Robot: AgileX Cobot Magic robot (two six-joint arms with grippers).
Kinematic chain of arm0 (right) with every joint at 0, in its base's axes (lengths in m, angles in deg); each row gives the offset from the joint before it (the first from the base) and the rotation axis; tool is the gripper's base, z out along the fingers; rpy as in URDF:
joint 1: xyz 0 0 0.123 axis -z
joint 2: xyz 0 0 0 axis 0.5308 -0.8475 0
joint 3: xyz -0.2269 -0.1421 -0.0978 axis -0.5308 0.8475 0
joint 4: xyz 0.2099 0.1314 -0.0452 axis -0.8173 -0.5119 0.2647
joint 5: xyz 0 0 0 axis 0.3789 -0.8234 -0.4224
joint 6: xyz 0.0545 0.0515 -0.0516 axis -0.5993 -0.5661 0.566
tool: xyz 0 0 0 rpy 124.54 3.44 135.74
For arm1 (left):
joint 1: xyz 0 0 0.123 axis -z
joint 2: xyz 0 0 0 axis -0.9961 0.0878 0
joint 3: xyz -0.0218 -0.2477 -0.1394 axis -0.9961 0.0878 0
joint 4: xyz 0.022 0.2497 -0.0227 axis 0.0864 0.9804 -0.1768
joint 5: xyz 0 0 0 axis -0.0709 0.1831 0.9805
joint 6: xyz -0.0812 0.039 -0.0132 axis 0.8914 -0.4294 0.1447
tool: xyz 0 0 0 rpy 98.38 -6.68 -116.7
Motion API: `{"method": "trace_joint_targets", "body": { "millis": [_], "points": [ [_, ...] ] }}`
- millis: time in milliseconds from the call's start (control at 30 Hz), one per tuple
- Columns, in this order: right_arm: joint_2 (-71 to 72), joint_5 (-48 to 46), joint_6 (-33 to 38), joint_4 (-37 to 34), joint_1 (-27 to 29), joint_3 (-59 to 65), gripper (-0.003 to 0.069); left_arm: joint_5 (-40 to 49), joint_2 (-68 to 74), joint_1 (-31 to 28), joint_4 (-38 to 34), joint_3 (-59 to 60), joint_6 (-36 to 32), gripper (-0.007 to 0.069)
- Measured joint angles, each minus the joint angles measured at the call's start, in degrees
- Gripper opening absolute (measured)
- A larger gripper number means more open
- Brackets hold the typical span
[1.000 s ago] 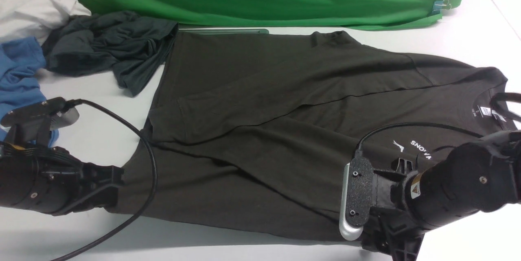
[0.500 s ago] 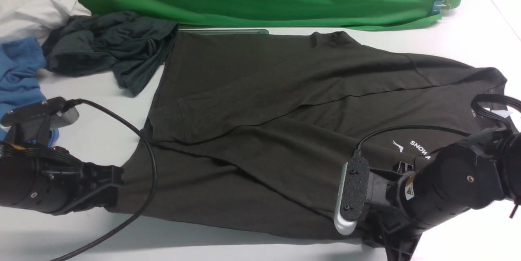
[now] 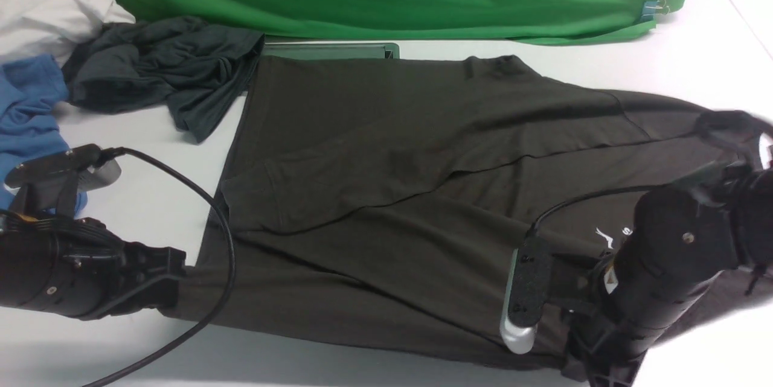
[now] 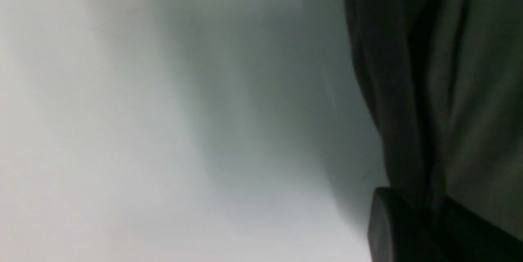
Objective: Fold a long-sleeved shirt on a white desktop.
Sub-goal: 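Grasp the near edge of the shirt at its hem and shoulder corners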
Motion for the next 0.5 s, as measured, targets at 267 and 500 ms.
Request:
{"method": "trace_joint_targets", "body": {
  "millis": [267,500],
  "points": [
    [7.48,-8.37,-2.46,0.21,0.0,-0.16,0.0037,2.99,-3.46,0.0,-0.25,0.0,0.13,0.0037],
    [13.46,-9.07,-4.29,-0.64,0.0,3.5,0.0036,5.77,-7.23,0.04,-0.37,4.64,1.61,0.0037]
  ]
}}
